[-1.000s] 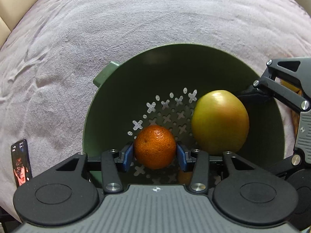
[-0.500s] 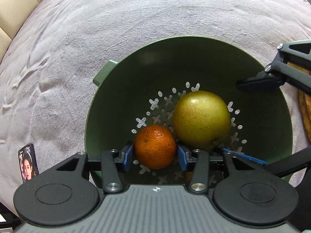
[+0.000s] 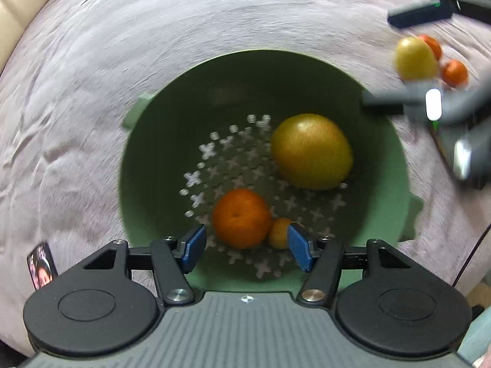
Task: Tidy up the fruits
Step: 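Lift both open tools away from the colander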
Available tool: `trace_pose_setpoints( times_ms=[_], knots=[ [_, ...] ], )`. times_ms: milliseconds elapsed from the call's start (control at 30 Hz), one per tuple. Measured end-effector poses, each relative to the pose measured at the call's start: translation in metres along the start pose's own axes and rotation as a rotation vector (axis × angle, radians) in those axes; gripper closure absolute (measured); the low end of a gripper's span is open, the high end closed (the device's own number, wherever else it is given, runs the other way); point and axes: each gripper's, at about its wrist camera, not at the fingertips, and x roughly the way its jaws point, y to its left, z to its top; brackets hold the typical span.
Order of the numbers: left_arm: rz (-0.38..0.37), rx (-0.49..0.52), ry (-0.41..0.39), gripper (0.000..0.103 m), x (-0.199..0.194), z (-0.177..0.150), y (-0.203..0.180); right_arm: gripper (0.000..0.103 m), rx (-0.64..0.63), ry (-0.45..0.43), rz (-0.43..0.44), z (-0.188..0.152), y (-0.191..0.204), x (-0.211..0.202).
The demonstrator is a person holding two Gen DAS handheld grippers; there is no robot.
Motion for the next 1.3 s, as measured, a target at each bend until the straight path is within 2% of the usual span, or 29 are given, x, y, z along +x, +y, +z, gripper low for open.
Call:
trace_pose_setpoints(
  times_ms=[167,233,367,433,533,567,633,800,867,933,1000,1100,1167,1233,1300],
  knots=[
    [0.038,0.053,0.047,0.031,0.011,0.000,-0.010,0.020,0.142,-0.015,-0.040,-0.007,-0.024,-0.006],
    [0.076,0.071,0.063,0.022,0.017,0.000,-0.012,0.019,0.163,-0.006,-0.058,-0.009,-0.029,-0.005],
    [0.085,0.057,0.045,0.004,0.020,0.002,-0.010,0.019,0.203,0.002,-0.071,-0.013,-0.032,-0.003],
    [0.099,0.059,0.039,0.000,0.024,0.003,-0.007,0.019,0.222,0.002,-0.071,-0.014,-0.037,-0.002],
    [0.128,0.042,0.021,0.000,0.025,0.007,-0.002,0.019,0.241,-0.003,-0.084,-0.015,-0.042,-0.006],
    [0.150,0.026,0.012,0.010,0.023,0.008,0.001,0.019,0.248,-0.006,-0.089,-0.016,-0.043,-0.007],
    [0.172,-0.011,0.005,0.011,0.022,0.010,0.007,0.019,0.265,-0.010,-0.097,-0.016,-0.046,-0.008],
    [0.226,-0.058,-0.061,0.027,0.010,0.014,0.013,0.019,0.287,-0.016,-0.101,-0.014,-0.048,-0.010],
    [0.169,-0.060,-0.061,0.028,0.005,0.015,0.015,0.019,0.285,-0.017,-0.103,-0.014,-0.048,-0.011],
    [0.052,-0.081,-0.064,0.030,-0.004,0.016,0.017,0.019,0.285,-0.016,-0.109,-0.014,-0.047,-0.011],
    [-0.045,-0.108,-0.074,0.047,-0.012,0.017,0.019,0.019,0.293,-0.021,-0.115,-0.013,-0.048,-0.012],
    [-0.176,-0.160,-0.047,0.065,-0.015,0.021,0.024,0.019,0.313,-0.035,-0.123,-0.013,-0.052,-0.016],
    [-0.245,-0.189,-0.001,0.072,-0.011,0.022,0.026,0.019,0.322,-0.042,-0.132,-0.013,-0.054,-0.019],
    [-0.259,-0.206,0.053,0.074,-0.002,0.020,0.027,0.019,0.332,-0.043,-0.138,-0.012,-0.056,-0.020],
    [-0.225,-0.229,0.097,0.075,0.004,0.017,0.025,0.019,0.343,-0.045,-0.141,-0.012,-0.057,-0.020]
  ],
)
